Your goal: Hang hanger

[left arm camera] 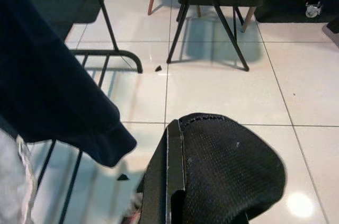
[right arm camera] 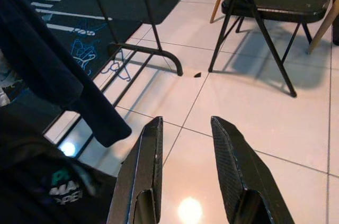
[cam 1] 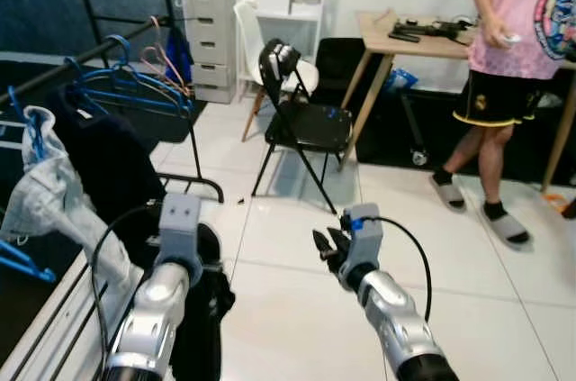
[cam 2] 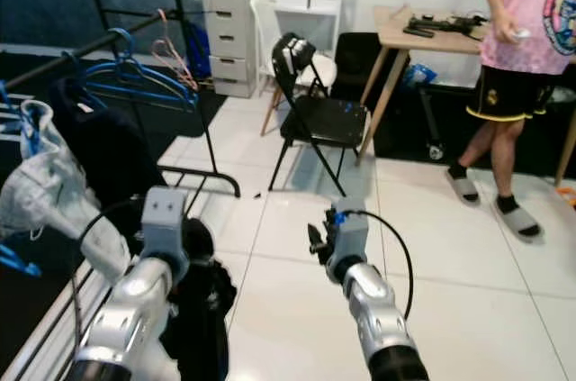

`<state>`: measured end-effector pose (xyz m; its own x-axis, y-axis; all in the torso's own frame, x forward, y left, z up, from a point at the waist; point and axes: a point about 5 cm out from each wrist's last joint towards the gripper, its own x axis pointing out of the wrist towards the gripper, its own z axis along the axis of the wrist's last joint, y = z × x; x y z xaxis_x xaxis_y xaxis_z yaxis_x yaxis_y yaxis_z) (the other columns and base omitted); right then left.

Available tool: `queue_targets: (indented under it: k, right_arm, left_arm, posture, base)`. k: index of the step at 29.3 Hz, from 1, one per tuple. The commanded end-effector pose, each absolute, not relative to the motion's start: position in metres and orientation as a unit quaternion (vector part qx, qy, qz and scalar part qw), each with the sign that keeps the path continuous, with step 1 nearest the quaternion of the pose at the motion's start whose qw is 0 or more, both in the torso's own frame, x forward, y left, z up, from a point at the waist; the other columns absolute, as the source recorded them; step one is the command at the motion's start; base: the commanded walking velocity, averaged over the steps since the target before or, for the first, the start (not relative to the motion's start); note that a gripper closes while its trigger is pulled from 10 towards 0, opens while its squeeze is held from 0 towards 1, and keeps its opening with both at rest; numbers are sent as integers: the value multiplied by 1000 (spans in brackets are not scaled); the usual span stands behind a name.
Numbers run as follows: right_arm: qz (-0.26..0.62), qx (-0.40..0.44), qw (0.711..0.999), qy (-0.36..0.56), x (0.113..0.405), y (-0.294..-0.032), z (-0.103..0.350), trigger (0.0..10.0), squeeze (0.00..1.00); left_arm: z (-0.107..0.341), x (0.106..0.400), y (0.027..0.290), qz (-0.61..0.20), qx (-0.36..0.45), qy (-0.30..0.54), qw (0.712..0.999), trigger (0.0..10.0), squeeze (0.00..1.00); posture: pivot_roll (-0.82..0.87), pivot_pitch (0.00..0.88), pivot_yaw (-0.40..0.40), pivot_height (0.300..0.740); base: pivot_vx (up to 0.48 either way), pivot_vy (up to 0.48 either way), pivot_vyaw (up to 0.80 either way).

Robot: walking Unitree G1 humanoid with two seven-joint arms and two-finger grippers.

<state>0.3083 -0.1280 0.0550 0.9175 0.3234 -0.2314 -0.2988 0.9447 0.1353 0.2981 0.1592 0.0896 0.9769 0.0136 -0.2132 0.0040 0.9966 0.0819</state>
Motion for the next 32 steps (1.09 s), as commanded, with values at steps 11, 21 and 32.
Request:
queue_targets:
  k: [11, 21, 32]
  right_arm:
    - [129, 52, 981, 133, 301, -129, 44, 10000, 0]
    - [118, 61, 980, 146, 301, -137, 40, 10000, 0]
    - [129, 45, 980, 146, 304, -130, 42, 10000, 0]
  left_arm:
    - [71, 290, 167, 21, 33, 147, 988, 10000, 0]
    - [71, 290, 162, 26, 41, 154, 987, 10000, 0]
    - [67, 300, 162, 18, 54, 161, 985, 10000, 0]
  posture:
    - [-37, 0, 21, 740]
    - [-18, 0, 29, 740]
    - [-42, 4, 33, 740]
  base:
    - [0, 0, -800]
    - [0, 0, -800]
    - [0, 0, -800]
